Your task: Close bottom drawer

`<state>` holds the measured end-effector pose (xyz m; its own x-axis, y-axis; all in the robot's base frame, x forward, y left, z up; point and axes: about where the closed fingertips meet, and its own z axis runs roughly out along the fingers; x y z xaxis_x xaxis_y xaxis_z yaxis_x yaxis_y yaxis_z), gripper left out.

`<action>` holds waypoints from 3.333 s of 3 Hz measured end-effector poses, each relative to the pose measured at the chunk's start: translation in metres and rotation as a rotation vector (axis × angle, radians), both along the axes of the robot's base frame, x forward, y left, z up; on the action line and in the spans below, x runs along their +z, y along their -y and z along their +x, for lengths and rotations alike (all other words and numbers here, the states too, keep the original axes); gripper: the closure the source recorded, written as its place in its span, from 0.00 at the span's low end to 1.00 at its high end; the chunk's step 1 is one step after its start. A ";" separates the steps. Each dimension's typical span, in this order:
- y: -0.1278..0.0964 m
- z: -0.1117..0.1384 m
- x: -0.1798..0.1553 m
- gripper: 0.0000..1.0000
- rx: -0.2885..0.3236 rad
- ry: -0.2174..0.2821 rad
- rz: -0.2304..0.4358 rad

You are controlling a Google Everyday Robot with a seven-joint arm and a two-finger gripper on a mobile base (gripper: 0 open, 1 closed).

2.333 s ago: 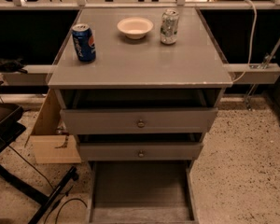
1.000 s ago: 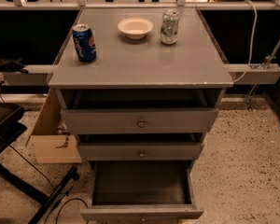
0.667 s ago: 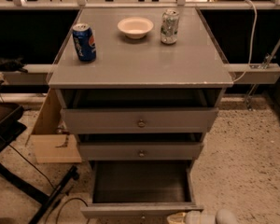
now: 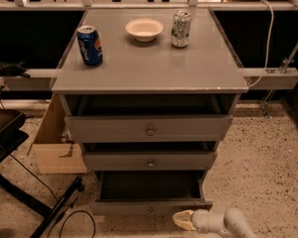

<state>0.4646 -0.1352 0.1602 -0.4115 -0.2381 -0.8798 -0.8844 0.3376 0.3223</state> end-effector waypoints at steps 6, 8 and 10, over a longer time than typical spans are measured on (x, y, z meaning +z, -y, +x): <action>-0.034 0.046 -0.057 1.00 0.014 0.052 0.144; -0.012 0.084 -0.048 1.00 -0.055 0.107 0.097; 0.010 0.125 -0.037 1.00 -0.170 0.173 0.039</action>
Offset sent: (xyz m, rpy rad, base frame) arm 0.0558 -0.0336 -0.0844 0.0116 -0.0481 -0.0976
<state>0.5899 -0.1450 0.1232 -0.2851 -0.1428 -0.9478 -0.8593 0.4762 0.1867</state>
